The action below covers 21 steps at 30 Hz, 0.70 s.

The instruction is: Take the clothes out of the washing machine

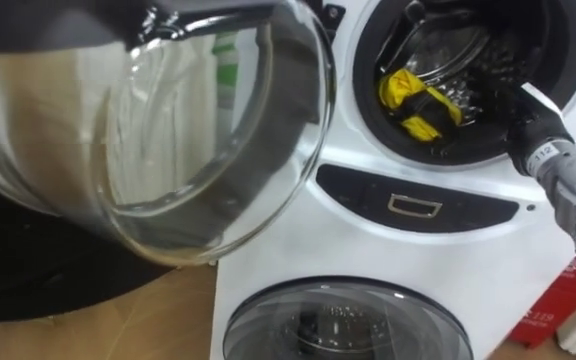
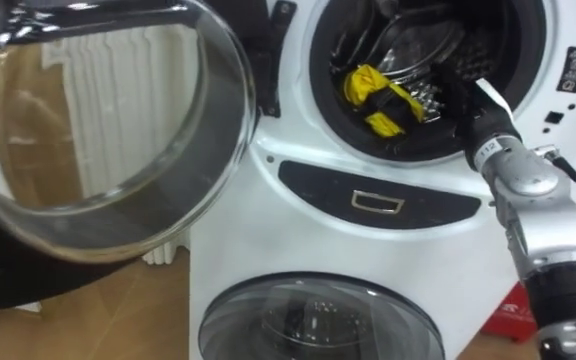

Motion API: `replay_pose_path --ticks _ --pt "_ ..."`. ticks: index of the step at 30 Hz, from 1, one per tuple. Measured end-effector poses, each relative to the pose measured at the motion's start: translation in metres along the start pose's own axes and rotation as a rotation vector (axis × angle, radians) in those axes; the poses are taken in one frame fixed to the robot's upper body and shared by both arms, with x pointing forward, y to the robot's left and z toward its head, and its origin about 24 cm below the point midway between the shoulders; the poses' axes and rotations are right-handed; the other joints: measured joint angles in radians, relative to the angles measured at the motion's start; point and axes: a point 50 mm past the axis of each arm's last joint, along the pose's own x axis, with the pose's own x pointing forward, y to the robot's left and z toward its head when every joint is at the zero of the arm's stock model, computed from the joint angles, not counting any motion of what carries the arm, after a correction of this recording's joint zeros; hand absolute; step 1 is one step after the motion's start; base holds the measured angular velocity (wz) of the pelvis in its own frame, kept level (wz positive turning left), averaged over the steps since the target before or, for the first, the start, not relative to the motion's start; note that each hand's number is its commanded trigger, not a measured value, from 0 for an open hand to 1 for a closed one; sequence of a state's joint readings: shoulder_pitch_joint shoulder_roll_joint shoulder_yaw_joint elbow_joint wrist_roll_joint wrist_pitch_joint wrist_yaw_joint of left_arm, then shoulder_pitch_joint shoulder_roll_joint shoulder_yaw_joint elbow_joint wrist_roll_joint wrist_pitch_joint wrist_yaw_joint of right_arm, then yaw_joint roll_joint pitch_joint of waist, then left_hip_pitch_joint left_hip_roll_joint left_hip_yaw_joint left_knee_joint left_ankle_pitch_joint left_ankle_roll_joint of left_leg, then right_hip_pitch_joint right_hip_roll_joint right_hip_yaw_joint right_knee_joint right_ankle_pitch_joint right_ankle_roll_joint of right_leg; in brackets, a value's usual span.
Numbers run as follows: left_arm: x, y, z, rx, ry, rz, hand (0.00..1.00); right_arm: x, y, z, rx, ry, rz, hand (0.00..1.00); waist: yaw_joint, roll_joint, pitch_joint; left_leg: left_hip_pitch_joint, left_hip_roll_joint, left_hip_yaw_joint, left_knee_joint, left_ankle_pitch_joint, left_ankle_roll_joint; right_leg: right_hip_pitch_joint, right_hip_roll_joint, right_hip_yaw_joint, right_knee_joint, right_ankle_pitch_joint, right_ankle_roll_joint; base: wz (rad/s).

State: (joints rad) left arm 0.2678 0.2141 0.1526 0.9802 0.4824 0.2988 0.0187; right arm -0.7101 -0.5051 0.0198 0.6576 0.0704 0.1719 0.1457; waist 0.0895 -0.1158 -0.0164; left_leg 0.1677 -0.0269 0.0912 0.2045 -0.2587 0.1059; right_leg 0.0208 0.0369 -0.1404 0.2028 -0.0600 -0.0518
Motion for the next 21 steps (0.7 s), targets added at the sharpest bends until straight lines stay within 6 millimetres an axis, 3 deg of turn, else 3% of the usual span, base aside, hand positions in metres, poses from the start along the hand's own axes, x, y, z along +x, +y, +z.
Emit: replay_pose_path --ticks 8,16,18,21 --pt "0.001 0.001 0.006 0.001 -0.014 -0.009 0.00 0.002 0.002 0.008 -0.100 -0.004 0.039 0.00 0.004 0.001 0.0052 -0.002 -0.001 0.004 -0.001 0.000 0.000 -0.005 0.000 0.001 0.002 0.000 0.000 -0.02" --pt "0.001 0.004 0.017 0.025 -0.047 -0.029 0.00 0.008 0.009 0.034 -0.310 -0.032 0.037 0.00 0.015 0.001 0.0066 -0.028 -0.001 0.014 -0.004 0.002 -0.002 -0.044 0.004 0.013 0.016 -0.001 -0.005 -0.06" --pt "0.001 0.007 0.018 0.037 -0.055 -0.021 0.00 0.008 0.007 0.046 -0.336 -0.061 0.032 0.00 0.023 -0.005 0.0055 -0.034 0.001 0.011 -0.008 0.004 -0.004 -0.051 0.008 0.013 0.013 -0.003 -0.007 0.00" --pt "0.001 0.008 0.014 0.040 -0.047 -0.017 0.00 0.007 0.007 0.047 -0.372 -0.059 0.050 0.00 0.023 -0.013 0.0054 -0.031 0.005 0.012 -0.017 0.005 -0.006 -0.048 0.016 0.025 0.001 -0.002 -0.009 -0.10"
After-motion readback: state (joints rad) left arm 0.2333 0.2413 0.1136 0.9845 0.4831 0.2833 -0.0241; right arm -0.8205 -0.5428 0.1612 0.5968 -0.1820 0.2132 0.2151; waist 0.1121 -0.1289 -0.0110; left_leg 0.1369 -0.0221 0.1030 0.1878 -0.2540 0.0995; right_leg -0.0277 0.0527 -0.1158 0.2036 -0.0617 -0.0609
